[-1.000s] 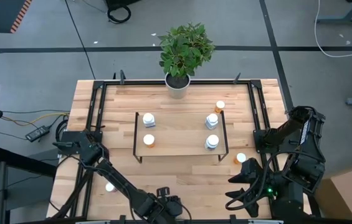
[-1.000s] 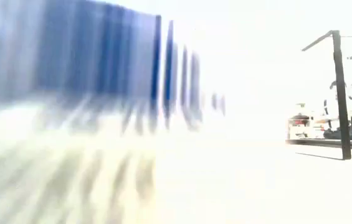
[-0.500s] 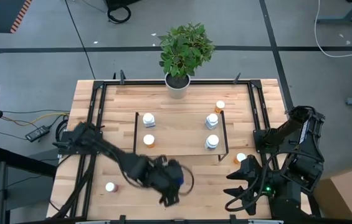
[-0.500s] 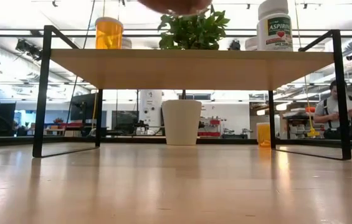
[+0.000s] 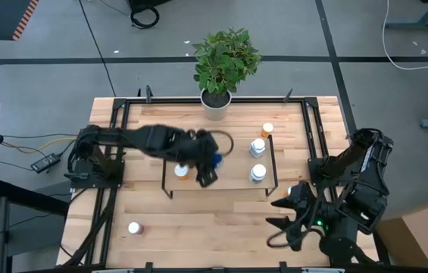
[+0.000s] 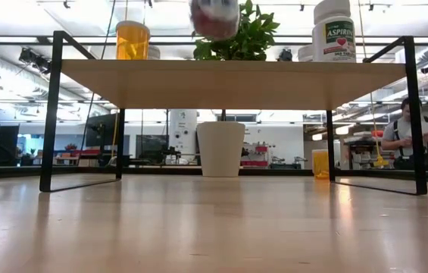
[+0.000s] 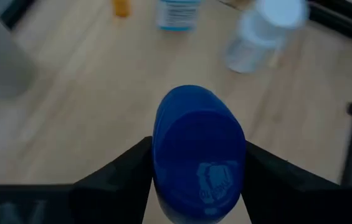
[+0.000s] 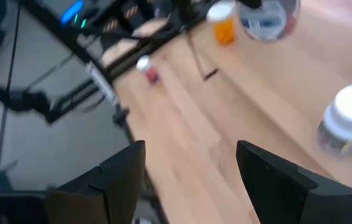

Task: Pick and place medicine bottles onto shelf by color
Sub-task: Put the blue pill bottle on the shelf

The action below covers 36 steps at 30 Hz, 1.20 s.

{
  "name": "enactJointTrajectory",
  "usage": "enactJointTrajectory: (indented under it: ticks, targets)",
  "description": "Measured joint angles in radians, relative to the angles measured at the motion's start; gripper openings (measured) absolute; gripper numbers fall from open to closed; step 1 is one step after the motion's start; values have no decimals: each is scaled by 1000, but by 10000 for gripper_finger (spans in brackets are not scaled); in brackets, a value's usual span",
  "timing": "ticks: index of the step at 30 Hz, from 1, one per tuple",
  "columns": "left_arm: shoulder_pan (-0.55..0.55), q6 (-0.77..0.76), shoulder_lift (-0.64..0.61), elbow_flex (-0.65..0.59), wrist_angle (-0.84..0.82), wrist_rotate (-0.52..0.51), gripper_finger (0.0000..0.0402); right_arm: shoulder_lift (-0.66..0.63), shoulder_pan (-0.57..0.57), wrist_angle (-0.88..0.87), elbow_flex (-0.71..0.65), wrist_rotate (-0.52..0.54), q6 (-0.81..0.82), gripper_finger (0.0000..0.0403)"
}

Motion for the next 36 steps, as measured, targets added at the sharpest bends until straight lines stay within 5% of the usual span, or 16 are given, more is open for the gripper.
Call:
enactJointTrajectory:
  ticks: [13,25,36]
  targets:
    - [179,123,7,-15,-85,37,211,0,-151,0,0,49,-57,259]
    - [174,340,8,-170,-5,135,216,0,-196,1,0,4,-70,259]
    - [190,519,8,-174,48,135,209,0,-196,1,0,-9,-71,259]
